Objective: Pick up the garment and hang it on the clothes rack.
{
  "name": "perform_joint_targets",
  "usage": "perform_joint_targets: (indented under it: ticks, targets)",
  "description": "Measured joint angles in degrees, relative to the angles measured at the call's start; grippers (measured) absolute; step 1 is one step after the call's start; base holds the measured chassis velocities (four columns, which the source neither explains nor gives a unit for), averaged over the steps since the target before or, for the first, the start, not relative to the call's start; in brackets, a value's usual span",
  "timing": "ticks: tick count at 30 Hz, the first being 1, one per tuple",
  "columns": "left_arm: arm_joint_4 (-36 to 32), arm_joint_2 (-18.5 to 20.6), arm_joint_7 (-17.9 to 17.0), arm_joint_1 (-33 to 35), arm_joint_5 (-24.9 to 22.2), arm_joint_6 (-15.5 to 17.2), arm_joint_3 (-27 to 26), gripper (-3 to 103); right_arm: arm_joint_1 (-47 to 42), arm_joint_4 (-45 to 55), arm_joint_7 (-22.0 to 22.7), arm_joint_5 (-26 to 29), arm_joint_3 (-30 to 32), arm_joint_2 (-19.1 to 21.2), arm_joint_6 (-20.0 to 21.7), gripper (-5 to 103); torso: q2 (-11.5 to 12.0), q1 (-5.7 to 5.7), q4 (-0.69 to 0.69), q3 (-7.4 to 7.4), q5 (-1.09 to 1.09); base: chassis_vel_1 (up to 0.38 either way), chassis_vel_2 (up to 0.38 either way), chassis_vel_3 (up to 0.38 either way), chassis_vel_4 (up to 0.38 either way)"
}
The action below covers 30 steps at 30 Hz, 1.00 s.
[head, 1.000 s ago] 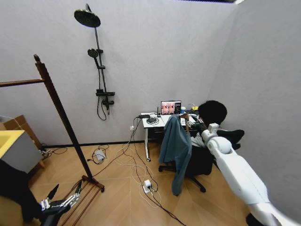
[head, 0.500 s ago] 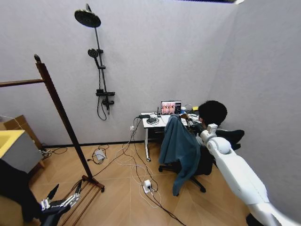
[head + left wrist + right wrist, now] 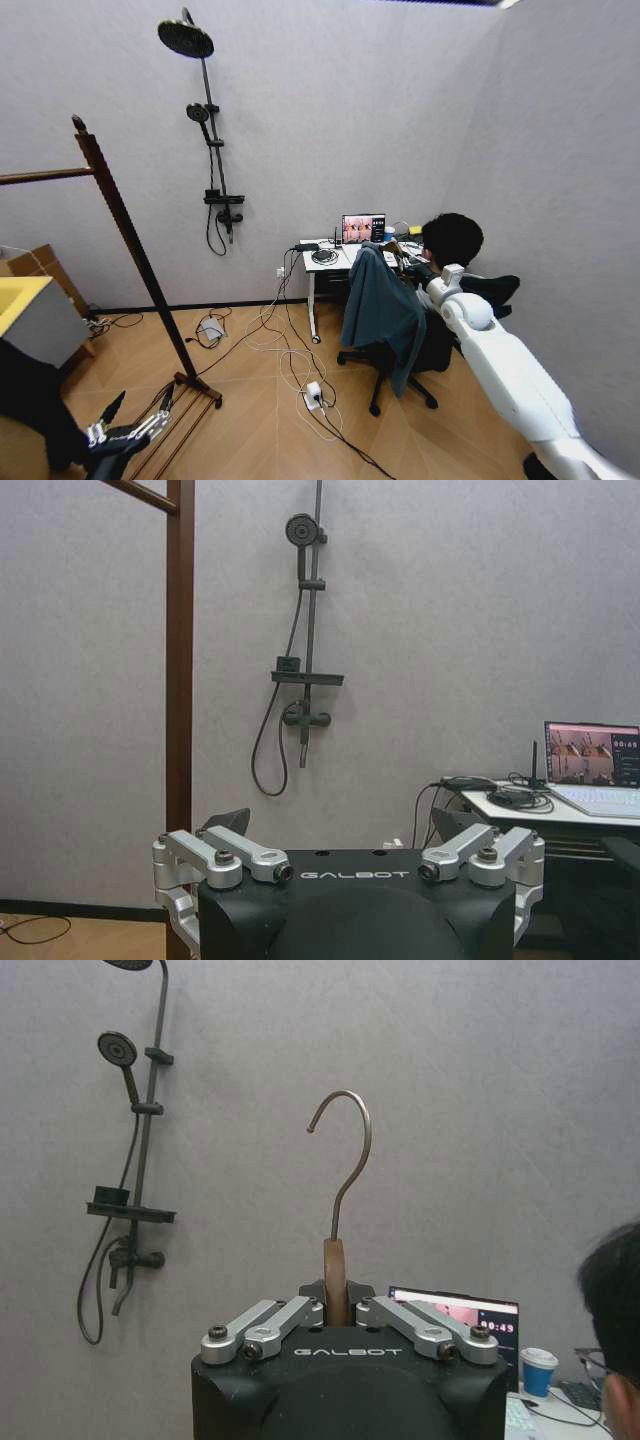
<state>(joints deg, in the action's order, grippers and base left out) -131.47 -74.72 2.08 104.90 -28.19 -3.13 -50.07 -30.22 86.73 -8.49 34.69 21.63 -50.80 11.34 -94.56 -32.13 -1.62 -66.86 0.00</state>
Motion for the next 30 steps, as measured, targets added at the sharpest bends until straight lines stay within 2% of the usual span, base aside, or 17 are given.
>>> perform_joint_targets:
  ticks: [13, 30]
  targets:
    - [0.0, 0.0, 0.0, 0.0, 0.0, 0.0, 0.0, 100, -4.2, 15.9, 3.3, 4.5, -2.4, 0.5, 3.5, 9, 0.0, 0.0, 0.01, 0.0, -0.01, 0.0, 0.0, 0.0, 0.0]
    - [0.0, 0.0, 0.0, 0.0, 0.0, 0.0, 0.0, 100, -8.6, 19.3, 1.5, 3.0, -4.1, -0.5, 3.0, 9, 0.0, 0.0, 0.01, 0.0, -0.01, 0.024, 0.02, 0.026, 0.017]
